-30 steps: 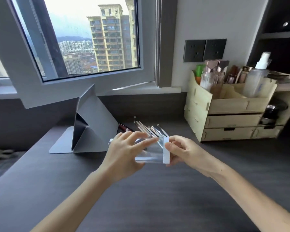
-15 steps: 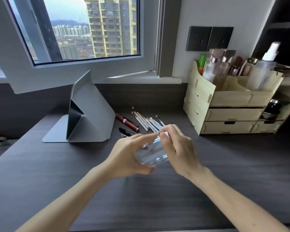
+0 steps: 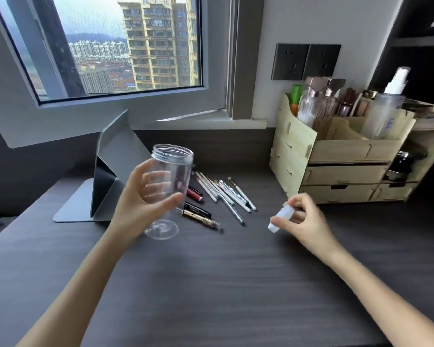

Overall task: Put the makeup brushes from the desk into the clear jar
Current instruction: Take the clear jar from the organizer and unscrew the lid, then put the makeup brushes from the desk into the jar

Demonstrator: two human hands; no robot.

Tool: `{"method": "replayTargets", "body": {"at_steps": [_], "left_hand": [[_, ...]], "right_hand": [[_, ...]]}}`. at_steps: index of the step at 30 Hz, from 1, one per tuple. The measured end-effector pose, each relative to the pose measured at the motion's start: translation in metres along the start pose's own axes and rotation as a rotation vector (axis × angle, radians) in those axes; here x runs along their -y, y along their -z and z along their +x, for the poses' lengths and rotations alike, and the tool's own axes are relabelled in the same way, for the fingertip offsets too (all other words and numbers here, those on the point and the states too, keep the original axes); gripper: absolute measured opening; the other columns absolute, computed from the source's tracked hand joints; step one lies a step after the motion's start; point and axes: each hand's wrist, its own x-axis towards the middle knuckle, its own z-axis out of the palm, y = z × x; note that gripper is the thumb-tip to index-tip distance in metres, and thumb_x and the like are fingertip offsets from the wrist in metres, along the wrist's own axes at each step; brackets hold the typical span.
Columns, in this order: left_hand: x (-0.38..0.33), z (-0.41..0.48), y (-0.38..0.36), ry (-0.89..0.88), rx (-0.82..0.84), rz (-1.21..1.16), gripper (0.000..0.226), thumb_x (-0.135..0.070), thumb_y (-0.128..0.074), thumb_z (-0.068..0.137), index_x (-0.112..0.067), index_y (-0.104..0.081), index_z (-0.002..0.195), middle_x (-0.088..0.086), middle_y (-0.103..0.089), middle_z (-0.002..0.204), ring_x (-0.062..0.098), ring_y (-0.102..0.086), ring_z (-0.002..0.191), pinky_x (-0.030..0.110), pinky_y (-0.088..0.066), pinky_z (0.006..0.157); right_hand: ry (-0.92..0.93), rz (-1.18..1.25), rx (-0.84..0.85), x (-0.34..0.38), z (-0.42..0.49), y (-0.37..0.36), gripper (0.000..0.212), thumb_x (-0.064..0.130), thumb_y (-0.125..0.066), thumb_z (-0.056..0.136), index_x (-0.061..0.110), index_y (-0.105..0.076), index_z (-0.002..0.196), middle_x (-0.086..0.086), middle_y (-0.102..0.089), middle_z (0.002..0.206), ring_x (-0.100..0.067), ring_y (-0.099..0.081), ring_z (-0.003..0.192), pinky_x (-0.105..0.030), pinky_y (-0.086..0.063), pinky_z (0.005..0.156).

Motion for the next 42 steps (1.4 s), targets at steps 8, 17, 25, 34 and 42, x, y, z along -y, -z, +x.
{"method": "replayTargets", "body": {"at_steps": [8, 17, 25, 34, 42], "left_hand": [[0.022, 0.001, -0.01, 0.155, -0.129, -0.123, 0.089, -0.034, -0.087, 0.058, -0.027, -0.04, 0.133, 0.006, -0.061, 0.122, 0.022, -0.062, 0.108, 0.051, -0.049, 0.094], [0.028, -0.005, 0.001, 0.106, -0.248, -0.227, 0.075, -0.015, -0.083, 0.063, -0.027, -0.044, 0.125, 0.003, -0.061, 0.119, 0.006, -0.067, 0.094, 0.024, -0.055, 0.076], [0.029, -0.006, 0.015, 0.058, -0.29, -0.272, 0.075, -0.012, -0.077, 0.061, -0.015, -0.044, 0.129, 0.007, -0.061, 0.119, 0.009, -0.067, 0.095, 0.019, -0.053, 0.072], [0.032, -0.016, -0.002, -0.028, -0.12, -0.007, 0.079, -0.038, -0.083, 0.049, -0.042, -0.049, 0.121, -0.001, -0.062, 0.114, 0.01, -0.059, 0.104, 0.025, -0.045, 0.093], [0.038, -0.021, -0.011, -0.181, -0.04, 0.281, 0.079, -0.043, -0.079, 0.058, -0.04, -0.045, 0.13, -0.023, -0.055, 0.125, 0.011, -0.053, 0.116, 0.039, -0.045, 0.097]], "right_hand": [[-0.042, -0.628, 0.065, -0.016, -0.004, -0.006, 0.03, 0.039, -0.073, 0.071, 0.022, -0.053, 0.084, 0.009, -0.061, 0.1, -0.018, -0.057, 0.086, -0.028, -0.04, 0.069], [0.397, -0.85, 0.113, 0.037, 0.02, -0.106, 0.038, 0.045, -0.054, 0.086, 0.012, -0.071, 0.095, -0.006, -0.069, 0.1, -0.028, -0.057, 0.101, -0.033, -0.043, 0.082], [0.24, -0.836, 0.138, 0.038, 0.022, -0.136, 0.027, 0.031, -0.051, 0.092, 0.008, -0.064, 0.1, -0.009, -0.064, 0.108, -0.027, -0.057, 0.103, -0.032, -0.042, 0.081], [0.032, 0.54, 0.058, 0.111, 0.009, -0.078, 0.014, 0.007, -0.056, 0.09, 0.003, -0.063, 0.078, -0.009, -0.066, 0.069, -0.017, -0.068, 0.064, -0.023, -0.058, 0.061], [0.255, -0.154, 0.059, 0.134, 0.02, -0.093, 0.01, 0.03, -0.072, 0.07, 0.024, -0.071, 0.079, 0.007, -0.068, 0.084, -0.012, -0.057, 0.085, -0.029, -0.047, 0.078]]}}
